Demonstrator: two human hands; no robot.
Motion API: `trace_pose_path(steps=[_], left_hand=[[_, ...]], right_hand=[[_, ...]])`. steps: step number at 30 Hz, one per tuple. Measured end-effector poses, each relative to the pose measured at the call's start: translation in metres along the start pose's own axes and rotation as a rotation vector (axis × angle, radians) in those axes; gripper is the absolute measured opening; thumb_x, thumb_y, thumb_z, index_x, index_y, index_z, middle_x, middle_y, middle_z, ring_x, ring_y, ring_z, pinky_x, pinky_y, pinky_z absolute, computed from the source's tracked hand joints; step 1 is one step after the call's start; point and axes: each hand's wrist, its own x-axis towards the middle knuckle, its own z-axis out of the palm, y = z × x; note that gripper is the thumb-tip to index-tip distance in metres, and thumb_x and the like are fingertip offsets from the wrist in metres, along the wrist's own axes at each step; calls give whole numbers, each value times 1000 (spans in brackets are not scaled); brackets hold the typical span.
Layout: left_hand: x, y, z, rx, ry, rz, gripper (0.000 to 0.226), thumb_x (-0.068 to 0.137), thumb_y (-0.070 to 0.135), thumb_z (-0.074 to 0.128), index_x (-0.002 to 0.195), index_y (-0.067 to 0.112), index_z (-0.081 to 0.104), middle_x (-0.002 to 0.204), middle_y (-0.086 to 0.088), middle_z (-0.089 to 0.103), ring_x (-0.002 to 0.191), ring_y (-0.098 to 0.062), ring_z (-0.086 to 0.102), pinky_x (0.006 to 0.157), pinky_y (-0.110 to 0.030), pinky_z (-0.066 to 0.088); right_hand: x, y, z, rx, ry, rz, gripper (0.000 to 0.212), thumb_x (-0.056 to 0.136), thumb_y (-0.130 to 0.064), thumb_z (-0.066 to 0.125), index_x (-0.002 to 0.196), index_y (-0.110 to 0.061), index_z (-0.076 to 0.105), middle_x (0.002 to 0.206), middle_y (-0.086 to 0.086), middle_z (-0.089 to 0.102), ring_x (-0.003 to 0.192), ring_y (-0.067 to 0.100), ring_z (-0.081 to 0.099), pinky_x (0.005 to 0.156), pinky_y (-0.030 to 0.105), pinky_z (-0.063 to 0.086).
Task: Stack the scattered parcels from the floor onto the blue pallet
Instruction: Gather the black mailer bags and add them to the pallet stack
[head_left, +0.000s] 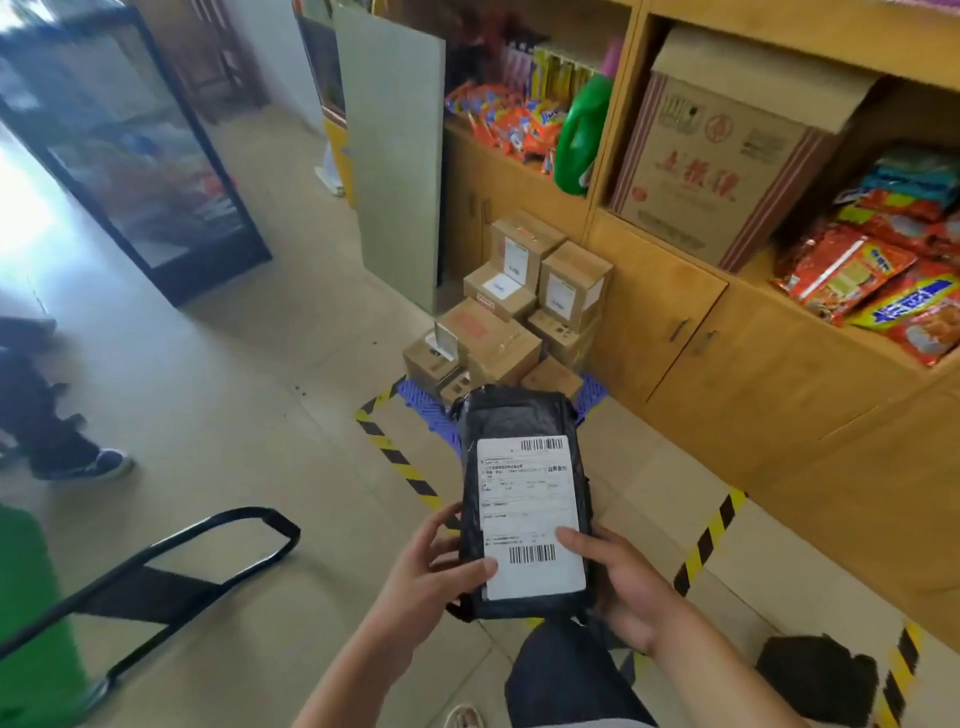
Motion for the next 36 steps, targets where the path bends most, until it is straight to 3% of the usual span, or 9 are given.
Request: trace_pose_path(steps=[4,9,13,17,22,28,32,34,36], left_hand=[[54,20,-27,-13,4,-69,68,73,3,83,127,32,55,114,-12,72,98,-28,73,64,-31,57],[142,63,-58,20,71,-152,66,73,6,85,126,29,55,114,-15,69,89,-29,73,58,-30,56],[217,115,-89,70,98,-233,63,75,13,84,130,25,56,107,-11,75,91,-31,73,61,-35,57],[275,173,-116,98,134,-223,48,80,18,79,123,27,59,106,-10,75,89,-29,73,62,-34,57],[329,224,-155,99,144,-210,45,84,15,74,125,27,58,105,-7,76,93,-31,73,69,-41,60],[434,269,-202,83,24,-325,40,86,12,73,121,25,59,109,-14,73,86,-31,75,63,-40,60],[510,297,-231,219,-115,-417,44,82,14,78,120,27,60,102,-9,76,88,-30,73,84,-55,55],[542,312,-243,279,-180,-476,48,78,16,81,119,28,61,104,-11,76,91,-29,73,82,-49,59],[576,324,-253,316,-237,-528,42,81,15,79,116,30,62,105,-11,75,92,-28,72,68,-37,60]], right_hand=[[58,-21,3,-37,25,32,53,77,-31,82,127,-19,67,127,13,68,121,36,62,109,62,39],[154,-62,18,-38,81,69,65,68,-37,84,126,-15,67,121,10,72,116,32,66,109,56,42],[232,-112,42,-30,115,140,52,74,-37,80,119,-13,72,113,7,75,111,29,68,108,50,45],[300,-168,65,-35,96,195,45,79,-38,75,115,-11,73,111,9,76,114,33,66,96,44,50],[367,-220,93,-70,44,227,51,75,-39,81,117,-11,72,114,9,74,116,32,64,108,50,44],[445,-263,120,-51,196,234,37,84,-34,75,114,-12,73,108,7,76,112,30,65,103,47,49],[482,-270,139,129,386,263,36,82,-31,77,112,-11,74,102,7,78,102,27,67,85,39,53],[501,-270,151,234,455,298,37,80,-32,78,112,-12,74,103,7,77,101,27,67,81,37,54],[523,-270,164,335,504,309,40,78,-33,80,112,-13,74,104,8,77,108,29,66,93,43,54]])
